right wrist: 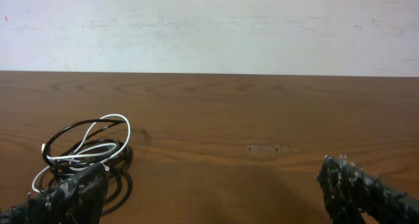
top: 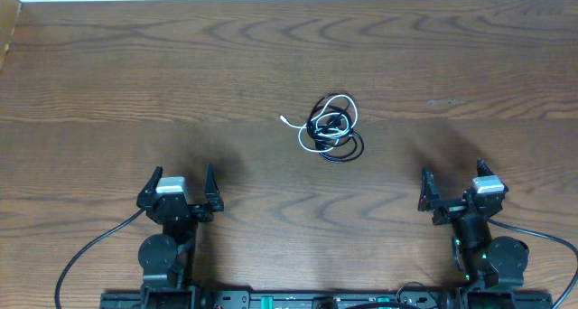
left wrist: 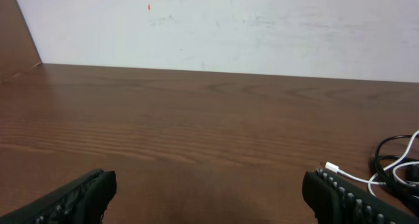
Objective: Untangle cables
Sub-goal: 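Open both grippers and raise them from the rest pose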
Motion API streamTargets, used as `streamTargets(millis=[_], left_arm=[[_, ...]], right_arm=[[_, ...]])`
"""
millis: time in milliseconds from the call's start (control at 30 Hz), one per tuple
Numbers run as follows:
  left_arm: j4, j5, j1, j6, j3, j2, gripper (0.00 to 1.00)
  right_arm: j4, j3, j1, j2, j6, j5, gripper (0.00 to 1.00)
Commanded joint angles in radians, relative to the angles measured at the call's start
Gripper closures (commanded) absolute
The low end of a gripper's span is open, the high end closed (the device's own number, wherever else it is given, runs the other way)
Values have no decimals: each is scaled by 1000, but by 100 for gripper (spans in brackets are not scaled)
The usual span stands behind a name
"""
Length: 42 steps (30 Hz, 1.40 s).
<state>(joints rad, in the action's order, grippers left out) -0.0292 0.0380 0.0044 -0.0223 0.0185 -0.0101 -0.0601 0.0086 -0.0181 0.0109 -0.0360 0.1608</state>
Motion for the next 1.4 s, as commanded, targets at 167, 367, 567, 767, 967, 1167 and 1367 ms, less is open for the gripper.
streamTargets(millis=[167,367,567,767,967,1167,1367], left_arm=[[-44,-39,-3,8,-14,6,3],[-44,-39,-3,8,-14,6,4],[-44,-39,-3,8,-14,6,3],[-44,-39,-3,8,-14,6,4],[-41,-38,-3,9,-14,6,3],[-22,178,-4,471,-14,5,4],[15,248,-4,716,-14,4,3]], right_arm=[[-3,-3,11,-5,16,-4,1],[-3,-3,11,-5,15,-4,1],[-3,-3,11,-5,16,-4,1],[-3,-3,11,-5,16,-4,1],[2,-3,11,-5,-39,55,1],[19,-3,11,-5,-660,370,1],[58,-3,11,-5,-892,322,1]])
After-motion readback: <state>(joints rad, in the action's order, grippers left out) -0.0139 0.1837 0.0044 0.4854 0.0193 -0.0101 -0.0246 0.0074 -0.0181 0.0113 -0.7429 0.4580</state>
